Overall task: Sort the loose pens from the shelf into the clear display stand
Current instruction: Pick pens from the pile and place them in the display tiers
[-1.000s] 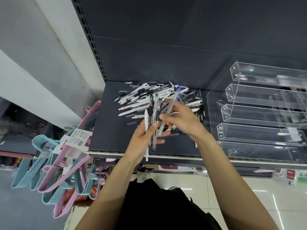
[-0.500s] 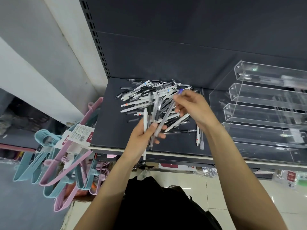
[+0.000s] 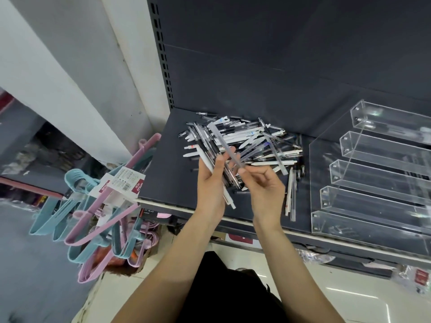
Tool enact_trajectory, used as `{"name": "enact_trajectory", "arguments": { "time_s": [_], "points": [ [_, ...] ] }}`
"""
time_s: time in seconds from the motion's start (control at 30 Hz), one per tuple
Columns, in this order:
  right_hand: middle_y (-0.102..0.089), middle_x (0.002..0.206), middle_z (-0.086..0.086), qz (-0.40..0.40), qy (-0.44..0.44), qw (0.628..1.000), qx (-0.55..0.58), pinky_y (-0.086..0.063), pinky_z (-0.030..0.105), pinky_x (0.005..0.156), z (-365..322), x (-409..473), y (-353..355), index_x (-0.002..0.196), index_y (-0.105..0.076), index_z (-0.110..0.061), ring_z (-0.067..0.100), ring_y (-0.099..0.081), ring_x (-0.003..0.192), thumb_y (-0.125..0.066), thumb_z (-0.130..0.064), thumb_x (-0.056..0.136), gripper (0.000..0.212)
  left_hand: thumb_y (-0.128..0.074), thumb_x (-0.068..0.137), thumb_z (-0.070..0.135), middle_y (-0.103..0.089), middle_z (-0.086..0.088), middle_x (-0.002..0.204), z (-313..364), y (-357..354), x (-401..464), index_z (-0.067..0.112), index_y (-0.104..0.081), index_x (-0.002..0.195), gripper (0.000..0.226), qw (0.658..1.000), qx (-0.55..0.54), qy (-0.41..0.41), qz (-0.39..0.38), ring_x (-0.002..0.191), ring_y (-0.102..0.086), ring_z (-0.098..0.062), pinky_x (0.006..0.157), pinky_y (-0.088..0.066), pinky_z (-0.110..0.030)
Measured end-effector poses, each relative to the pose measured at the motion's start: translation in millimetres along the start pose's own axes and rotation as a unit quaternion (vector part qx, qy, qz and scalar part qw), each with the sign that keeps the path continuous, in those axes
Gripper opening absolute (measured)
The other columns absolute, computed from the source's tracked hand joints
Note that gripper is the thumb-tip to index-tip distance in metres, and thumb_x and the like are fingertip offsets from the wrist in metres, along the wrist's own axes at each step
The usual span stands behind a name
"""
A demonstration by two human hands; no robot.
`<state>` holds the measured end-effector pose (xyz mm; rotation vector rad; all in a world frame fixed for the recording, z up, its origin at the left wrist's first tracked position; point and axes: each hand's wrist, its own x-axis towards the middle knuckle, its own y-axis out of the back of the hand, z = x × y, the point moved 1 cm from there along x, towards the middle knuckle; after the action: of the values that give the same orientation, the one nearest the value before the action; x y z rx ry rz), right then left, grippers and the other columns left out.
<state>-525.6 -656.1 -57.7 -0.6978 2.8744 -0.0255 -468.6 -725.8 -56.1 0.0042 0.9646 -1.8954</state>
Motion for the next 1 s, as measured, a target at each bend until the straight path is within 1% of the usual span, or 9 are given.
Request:
{"name": "enact_trajectory", "arguments": {
  "time_s": [0.27, 0.4, 0.5, 0.6, 0.67, 0.77, 0.83, 0.9, 1.0],
  "points": [
    [-0.065, 0.082, -0.007, -0.047, 0.121, 0.966, -0.225, -0.050, 0.027, 0.073, 6, -5, -3, 0.075, -0.068, -0.022, 0.009, -0.062, 0.076, -0.073, -0.019, 0.079, 0.007, -0.044, 0.100, 0.012, -0.067, 0.001, 0.084, -1, 11, 3, 0.006, -0.050, 0.114, 0.017, 0.996, 0.075, -0.019, 0.046, 0.068, -0.063, -0.008, 0.061, -0.054, -0.020],
    [-0.058, 0.099, -0.004, -0.089, 0.128, 0.962, -0.224, -0.043, 0.017, 0.076, -18, 27, -7, 0.093, -0.061, -0.027, 0.009, -0.055, 0.084, -0.068, -0.026, 0.084, 0.011, -0.046, 0.099, 0.013, -0.069, 0.007, 0.077, 12, 28, 0, 0.007, -0.055, 0.113, 0.017, 0.983, 0.183, -0.007, -0.022, 0.062, -0.061, -0.005, 0.062, -0.054, -0.020],
    [-0.056, 0.108, -0.008, -0.195, 0.086, 0.932, -0.294, -0.041, 0.012, 0.075, -37, 55, -26, 0.104, -0.063, -0.028, 0.006, -0.053, 0.092, -0.064, -0.038, 0.086, 0.020, -0.047, 0.099, 0.014, -0.072, 0.008, 0.080, 19, 40, -8, 0.015, -0.058, 0.109, 0.015, 0.964, 0.248, 0.027, -0.090, 0.066, -0.062, -0.005, 0.066, -0.055, -0.020],
    [-0.058, 0.097, -0.006, -0.272, 0.070, 0.891, -0.357, -0.038, 0.015, 0.074, -48, 70, -40, 0.083, -0.066, -0.026, 0.008, -0.052, 0.089, -0.067, -0.037, 0.084, 0.011, -0.047, 0.099, 0.014, -0.072, 0.009, 0.081, 24, 45, -13, 0.017, -0.058, 0.107, 0.014, 0.955, 0.276, 0.029, -0.104, 0.068, -0.062, -0.006, 0.067, -0.055, -0.021],
    [-0.063, 0.085, -0.005, -0.291, 0.059, 0.897, -0.326, -0.039, 0.018, 0.075, -54, 73, -44, 0.073, -0.067, -0.024, 0.007, -0.055, 0.082, -0.071, -0.031, 0.081, 0.011, -0.047, 0.099, 0.016, -0.071, 0.009, 0.081, 28, 46, -13, 0.017, -0.056, 0.111, 0.016, 0.950, 0.294, 0.023, -0.103, 0.068, -0.062, -0.007, 0.066, -0.055, -0.022],
    [-0.071, 0.085, 0.001, -0.254, 0.053, 0.936, -0.239, -0.046, 0.020, 0.082, -68, 74, -45, 0.081, -0.073, -0.018, 0.009, -0.063, 0.084, -0.072, -0.027, 0.080, 0.009, -0.047, 0.099, 0.018, -0.068, 0.010, 0.082, 31, 50, -16, 0.017, -0.056, 0.114, 0.018, 0.937, 0.331, 0.023, -0.112, 0.069, -0.060, -0.006, 0.063, -0.055, -0.023],
    [-0.068, 0.075, 0.006, -0.184, 0.094, 0.961, -0.187, -0.046, 0.022, 0.070, -82, 75, -44, 0.077, -0.069, -0.016, 0.009, -0.059, 0.069, -0.069, -0.026, 0.084, 0.012, -0.047, 0.099, 0.017, -0.068, 0.010, 0.082, 27, 56, -19, 0.018, -0.058, 0.111, 0.016, 0.938, 0.331, 0.039, -0.099, 0.068, -0.059, -0.005, 0.061, -0.054, -0.022],
    [-0.060, 0.058, -0.002, -0.121, 0.132, 0.975, -0.130, -0.040, 0.020, 0.057, -91, 69, -41, 0.070, -0.060, -0.019, 0.006, -0.050, 0.053, -0.063, -0.021, 0.088, 0.018, -0.046, 0.099, 0.014, -0.068, 0.008, 0.083, 24, 61, -20, 0.017, -0.057, 0.116, 0.020, 0.958, 0.271, 0.065, -0.067, 0.067, -0.060, -0.005, 0.062, -0.053, -0.021],
    [-0.064, 0.063, -0.007, -0.088, 0.201, 0.961, -0.172, -0.043, 0.020, 0.059, -83, 43, -35, 0.078, -0.058, -0.021, 0.010, -0.061, 0.059, -0.061, -0.013, 0.084, 0.010, -0.045, 0.099, 0.011, -0.070, 0.001, 0.086, 26, 62, -16, 0.010, -0.058, 0.116, 0.021, 0.987, 0.125, 0.094, -0.021, 0.068, -0.064, -0.010, 0.065, -0.055, -0.022]
  ]
}}
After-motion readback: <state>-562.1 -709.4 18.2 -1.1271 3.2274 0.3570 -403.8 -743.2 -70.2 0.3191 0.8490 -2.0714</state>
